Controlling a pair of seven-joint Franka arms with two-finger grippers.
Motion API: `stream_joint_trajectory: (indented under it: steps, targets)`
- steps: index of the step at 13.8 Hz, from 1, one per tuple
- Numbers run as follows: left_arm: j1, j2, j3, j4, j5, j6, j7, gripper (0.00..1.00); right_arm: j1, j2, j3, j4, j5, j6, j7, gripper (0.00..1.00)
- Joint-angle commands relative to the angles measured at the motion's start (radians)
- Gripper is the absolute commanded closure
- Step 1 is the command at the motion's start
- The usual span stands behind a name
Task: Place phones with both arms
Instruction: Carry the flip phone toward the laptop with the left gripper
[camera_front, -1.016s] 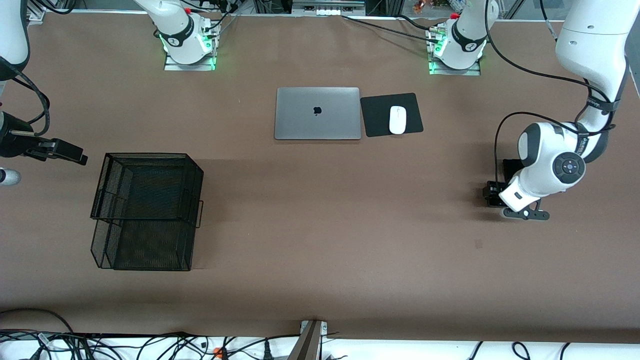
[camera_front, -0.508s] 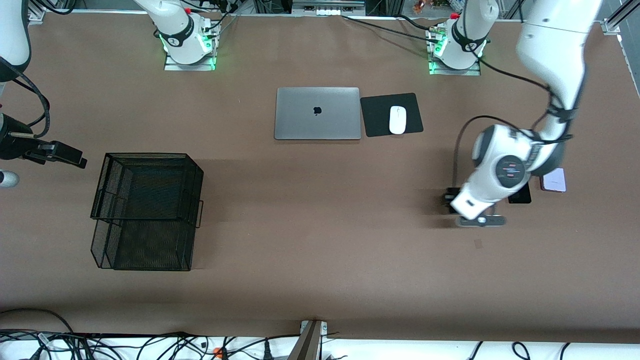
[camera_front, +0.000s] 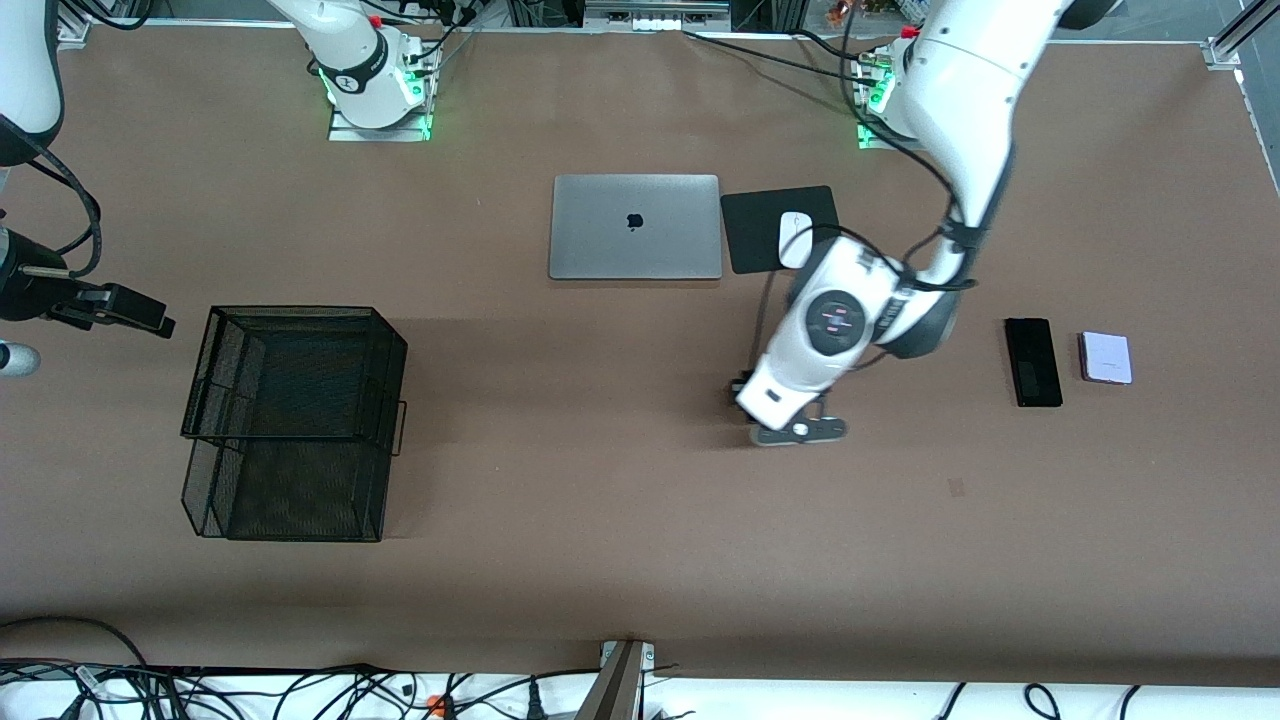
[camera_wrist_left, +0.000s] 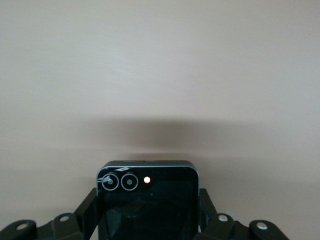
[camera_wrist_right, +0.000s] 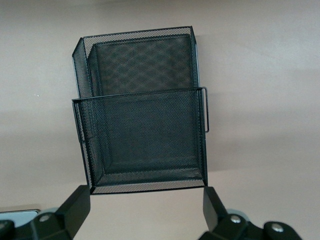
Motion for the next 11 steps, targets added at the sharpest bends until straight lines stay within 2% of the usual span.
stream_joint_trajectory:
  steps: [1, 5, 10, 11]
  targets:
    - [-0.102, 0.111, 0.018, 0.155, -0.021, -0.034, -0.058, 1.00, 0.000, 0.001, 0.000, 0.008, 0.005, 0.003, 0.003, 0.00]
    - [-0.202, 0.247, 0.021, 0.332, -0.018, -0.033, -0.144, 1.00, 0.000, 0.001, 0.000, 0.006, 0.000, 0.003, 0.003, 0.00]
    - [-0.266, 0.258, 0.034, 0.361, -0.011, -0.024, -0.147, 1.00, 0.000, 0.003, 0.000, 0.006, -0.003, 0.003, 0.003, 0.00]
    - [-0.268, 0.258, 0.034, 0.361, -0.011, -0.024, -0.148, 0.75, 0.000, 0.004, 0.000, 0.006, -0.003, 0.001, 0.003, 0.00]
